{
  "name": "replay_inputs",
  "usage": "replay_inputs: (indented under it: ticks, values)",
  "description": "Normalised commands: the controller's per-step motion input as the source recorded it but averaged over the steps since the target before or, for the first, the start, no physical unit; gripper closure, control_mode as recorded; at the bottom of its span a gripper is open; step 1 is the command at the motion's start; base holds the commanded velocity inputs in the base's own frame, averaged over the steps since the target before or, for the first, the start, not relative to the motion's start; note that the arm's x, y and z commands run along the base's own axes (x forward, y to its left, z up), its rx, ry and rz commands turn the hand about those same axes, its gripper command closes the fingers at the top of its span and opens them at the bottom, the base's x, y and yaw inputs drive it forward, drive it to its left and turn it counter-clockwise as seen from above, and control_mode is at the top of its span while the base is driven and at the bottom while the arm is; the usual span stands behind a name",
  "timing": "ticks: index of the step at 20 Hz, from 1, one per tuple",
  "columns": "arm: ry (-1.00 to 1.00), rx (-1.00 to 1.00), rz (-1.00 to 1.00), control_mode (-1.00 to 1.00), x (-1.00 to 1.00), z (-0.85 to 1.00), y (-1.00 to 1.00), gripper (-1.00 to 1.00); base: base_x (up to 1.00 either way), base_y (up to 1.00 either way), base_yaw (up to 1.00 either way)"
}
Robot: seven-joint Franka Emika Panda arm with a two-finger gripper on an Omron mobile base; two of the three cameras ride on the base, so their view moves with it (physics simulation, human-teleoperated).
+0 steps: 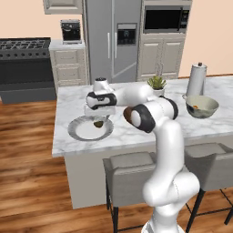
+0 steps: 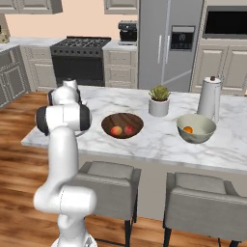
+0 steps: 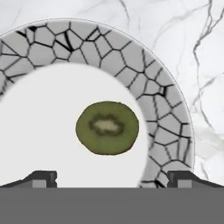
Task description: Take the fruits from the plate on the dining counter and place two fruits in each bowl.
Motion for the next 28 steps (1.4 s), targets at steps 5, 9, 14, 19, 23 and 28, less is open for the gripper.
replay_inputs:
  ticks: [5,9,14,19,23,28]
  values:
    - [0.04,0.00,0.00,-1.00,0.16,-0.34,0.14,-1.00,0.00,0.00,0.00]
    - [0.00,0.00,0.00,-1.00,0.24,-0.03,0.00,-1.00,0.00,0.00,0.00]
    - [0.01,0.00,0.00,-1.00,0.03,-0.03,0.00,-1.00,0.00,0.00,0.00]
    - [0.00,0.00,-0.01,-1.00,0.00,-0.11,-0.15,-1.00,0.00,0.00,0.00]
    - [0.04,0.00,0.00,-1.00,-0.02,-0.14,0.00,-1.00,0.00,0.00,0.00]
    - [0.02,0.00,0.00,-1.00,-0.12,-0.16,0.00,-1.00,0.00,0.00,0.00]
